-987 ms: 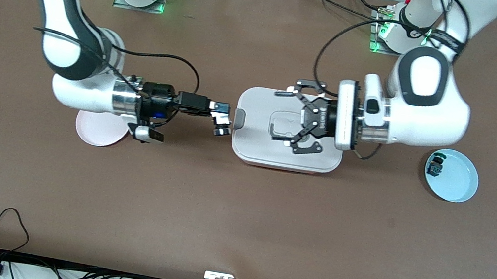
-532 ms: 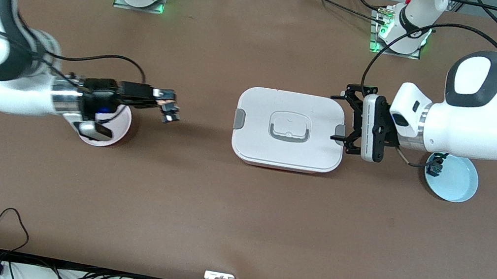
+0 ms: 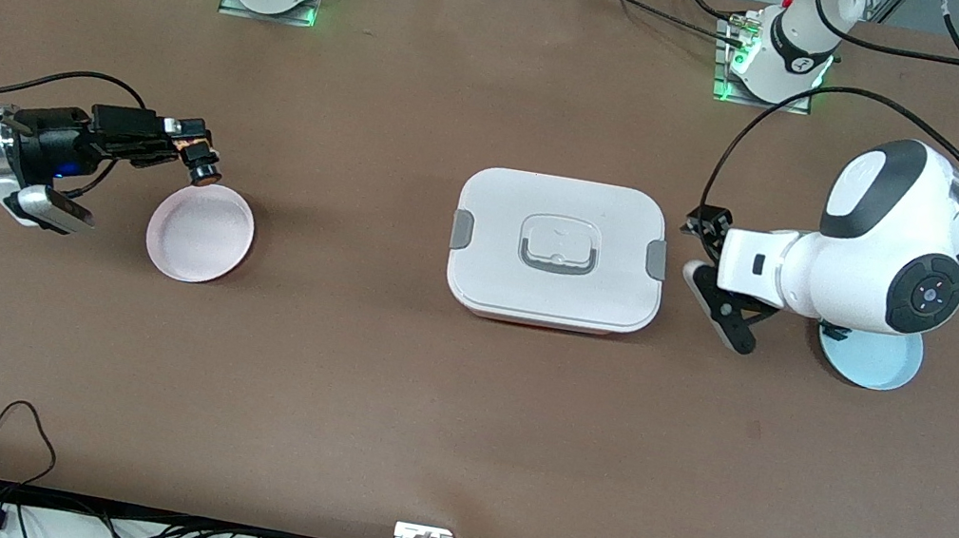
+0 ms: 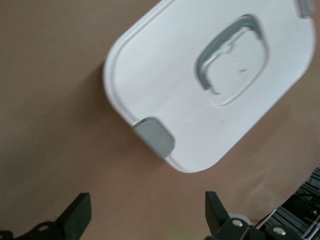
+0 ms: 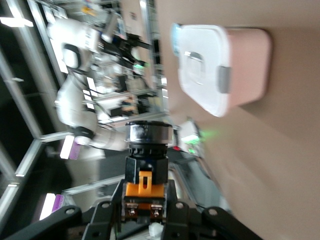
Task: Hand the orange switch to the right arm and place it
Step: 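Pull the right gripper back with the switch while the left gripper withdraws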
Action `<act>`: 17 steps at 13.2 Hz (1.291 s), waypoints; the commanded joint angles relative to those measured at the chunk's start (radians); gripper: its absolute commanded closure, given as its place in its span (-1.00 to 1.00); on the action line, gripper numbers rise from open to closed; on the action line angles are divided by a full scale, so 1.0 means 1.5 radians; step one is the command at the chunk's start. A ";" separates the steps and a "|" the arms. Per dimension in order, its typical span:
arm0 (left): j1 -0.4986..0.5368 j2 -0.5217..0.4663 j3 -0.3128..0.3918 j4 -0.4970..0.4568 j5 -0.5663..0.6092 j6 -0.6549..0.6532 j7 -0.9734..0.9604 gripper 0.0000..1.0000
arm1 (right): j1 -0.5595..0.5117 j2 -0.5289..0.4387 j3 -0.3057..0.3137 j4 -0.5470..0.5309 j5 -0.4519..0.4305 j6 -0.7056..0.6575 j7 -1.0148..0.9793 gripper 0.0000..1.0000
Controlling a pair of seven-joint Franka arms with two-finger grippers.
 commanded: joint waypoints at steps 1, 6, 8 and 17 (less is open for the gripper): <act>-0.002 -0.006 0.012 0.020 0.104 -0.062 -0.081 -1.00 | -0.004 -0.022 0.009 0.063 -0.142 0.020 0.003 1.00; -0.002 -0.023 0.012 0.105 0.166 -0.216 -0.214 -1.00 | 0.027 -0.102 0.014 0.066 -0.413 0.136 0.078 1.00; -0.001 -0.034 0.012 0.139 0.167 -0.251 -0.228 -1.00 | 0.054 -0.143 0.015 0.050 -0.495 0.168 0.141 1.00; -0.135 -0.262 0.319 -0.072 0.082 0.059 -0.219 -1.00 | 0.107 -0.313 0.021 -0.167 -0.644 0.342 0.192 1.00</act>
